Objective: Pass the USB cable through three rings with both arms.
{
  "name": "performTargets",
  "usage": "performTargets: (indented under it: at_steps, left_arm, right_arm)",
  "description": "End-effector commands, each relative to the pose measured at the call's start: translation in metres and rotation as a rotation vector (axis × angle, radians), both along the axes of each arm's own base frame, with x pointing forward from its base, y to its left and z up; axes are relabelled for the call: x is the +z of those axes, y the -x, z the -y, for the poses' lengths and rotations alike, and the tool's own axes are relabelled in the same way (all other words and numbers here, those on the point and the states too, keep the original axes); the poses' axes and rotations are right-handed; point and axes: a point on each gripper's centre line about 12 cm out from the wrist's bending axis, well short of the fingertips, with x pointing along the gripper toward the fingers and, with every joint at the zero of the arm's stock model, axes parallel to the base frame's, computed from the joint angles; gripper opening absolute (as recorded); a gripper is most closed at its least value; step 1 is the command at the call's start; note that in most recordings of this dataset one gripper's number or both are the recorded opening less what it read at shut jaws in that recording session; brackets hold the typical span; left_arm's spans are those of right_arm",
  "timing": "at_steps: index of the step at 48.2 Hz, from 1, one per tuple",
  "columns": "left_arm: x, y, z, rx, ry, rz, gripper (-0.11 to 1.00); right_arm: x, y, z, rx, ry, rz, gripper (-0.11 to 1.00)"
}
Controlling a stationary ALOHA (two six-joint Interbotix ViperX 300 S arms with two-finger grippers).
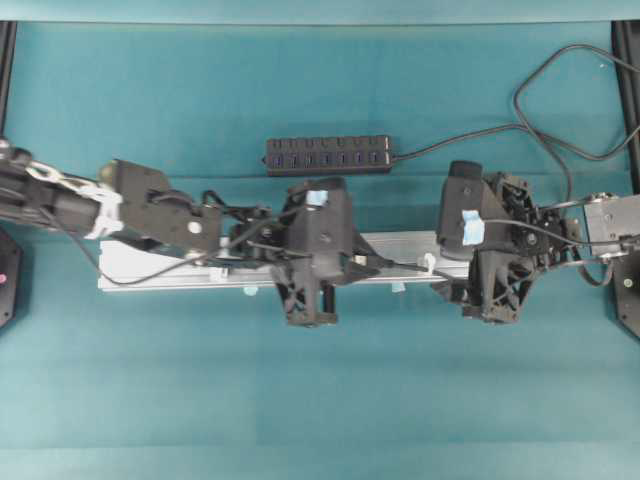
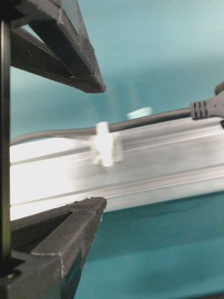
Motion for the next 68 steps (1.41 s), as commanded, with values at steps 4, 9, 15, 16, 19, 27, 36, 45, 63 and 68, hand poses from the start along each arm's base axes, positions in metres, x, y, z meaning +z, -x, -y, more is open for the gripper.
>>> performTargets:
  at_steps: [4, 9, 15, 16, 19, 27, 36, 45, 63, 68]
  left_arm:
    - [0.024, 0.002, 0.001, -0.004, -0.005, 0.057, 0.20]
    - [0.025, 0.002, 0.001, -0.004, -0.005, 0.060, 0.20]
    - [0.024, 0.003, 0.001, -0.004, -0.005, 0.055, 0.20]
    - [0.024, 0.003, 0.001, -0.004, -0.005, 0.055, 0.20]
    - [0.023, 0.003, 0.001, -0.004, -0.005, 0.052, 0.20]
    - [0.023, 0.003, 0.001, -0.004, -0.005, 0.047, 0.20]
    - [0.019, 0.005, 0.001, -0.004, -0.004, 0.021, 0.20]
    - [0.016, 0.008, 0.001, -0.003, -0.003, -0.012, 0.20]
    - [0.018, 0.007, 0.000, -0.001, -0.003, 0.003, 0.20]
    - [0.019, 0.006, -0.002, 0.006, 0.001, 0.006, 0.20]
  right_arm:
    - [0.016, -0.017, 0.000, -0.028, -0.031, 0.088, 0.82]
    - [0.018, -0.027, -0.002, -0.018, -0.035, 0.122, 0.81]
    - [0.017, -0.037, -0.002, -0.015, -0.036, 0.130, 0.80]
    - [0.016, -0.039, -0.002, -0.013, -0.037, 0.130, 0.80]
    - [0.014, -0.042, -0.002, -0.012, -0.036, 0.123, 0.78]
    - [0.009, -0.047, -0.002, -0.008, -0.031, 0.109, 0.72]
    - [0.010, -0.049, -0.002, -0.007, -0.032, 0.113, 0.25]
    - [0.011, -0.050, -0.003, -0.004, -0.032, 0.125, -0.05]
    - [0.013, -0.055, -0.003, 0.001, -0.028, 0.131, -0.09]
    - [0.012, -0.056, -0.002, -0.004, -0.025, 0.112, -0.09]
